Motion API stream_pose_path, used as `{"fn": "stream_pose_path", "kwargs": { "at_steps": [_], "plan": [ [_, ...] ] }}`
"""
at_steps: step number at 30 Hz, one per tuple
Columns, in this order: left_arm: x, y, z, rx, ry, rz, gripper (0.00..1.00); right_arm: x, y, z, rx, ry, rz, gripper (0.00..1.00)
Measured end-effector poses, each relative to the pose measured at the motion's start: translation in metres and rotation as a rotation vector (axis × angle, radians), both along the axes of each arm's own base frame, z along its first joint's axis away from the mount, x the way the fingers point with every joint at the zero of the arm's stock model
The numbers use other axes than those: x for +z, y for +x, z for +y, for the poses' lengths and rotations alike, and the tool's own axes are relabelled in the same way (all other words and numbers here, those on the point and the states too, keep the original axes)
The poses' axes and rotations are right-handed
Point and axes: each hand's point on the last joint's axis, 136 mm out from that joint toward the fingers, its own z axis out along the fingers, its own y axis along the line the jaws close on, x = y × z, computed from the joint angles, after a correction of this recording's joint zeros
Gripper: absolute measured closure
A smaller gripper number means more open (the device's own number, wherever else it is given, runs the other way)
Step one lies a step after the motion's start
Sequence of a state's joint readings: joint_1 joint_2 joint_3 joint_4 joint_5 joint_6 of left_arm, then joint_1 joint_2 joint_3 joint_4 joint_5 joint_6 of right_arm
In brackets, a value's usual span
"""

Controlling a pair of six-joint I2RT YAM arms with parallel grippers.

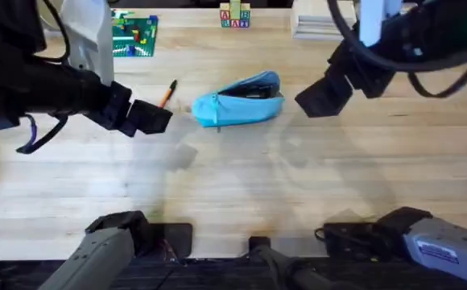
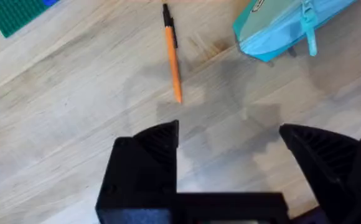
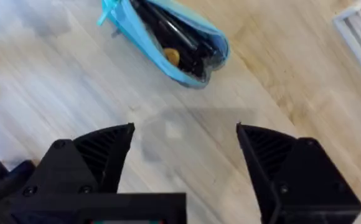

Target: Unzip the bag, pick up the pens from the table one at a time and place them inside, then zip the bag closed.

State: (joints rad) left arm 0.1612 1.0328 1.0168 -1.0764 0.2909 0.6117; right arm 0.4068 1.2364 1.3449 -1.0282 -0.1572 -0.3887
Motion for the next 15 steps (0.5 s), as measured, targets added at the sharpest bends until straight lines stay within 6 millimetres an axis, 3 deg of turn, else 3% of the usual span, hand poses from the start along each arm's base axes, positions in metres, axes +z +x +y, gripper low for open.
{"fn": "stream_pose_path", "kwargs": {
  "at_steps": [7,15],
  "plan": [
    [0.001,0.001,0.000,0.000,0.001,-0.007,0.007,0.003,-0.021,-0.031,-0.071,-0.101,0.000,0.003],
    [0.003,0.005,0.001,0.027,-0.011,-0.017,0.007,0.001,-0.033,-0.045,-0.152,-0.128,0.039,0.004]
  ]
}}
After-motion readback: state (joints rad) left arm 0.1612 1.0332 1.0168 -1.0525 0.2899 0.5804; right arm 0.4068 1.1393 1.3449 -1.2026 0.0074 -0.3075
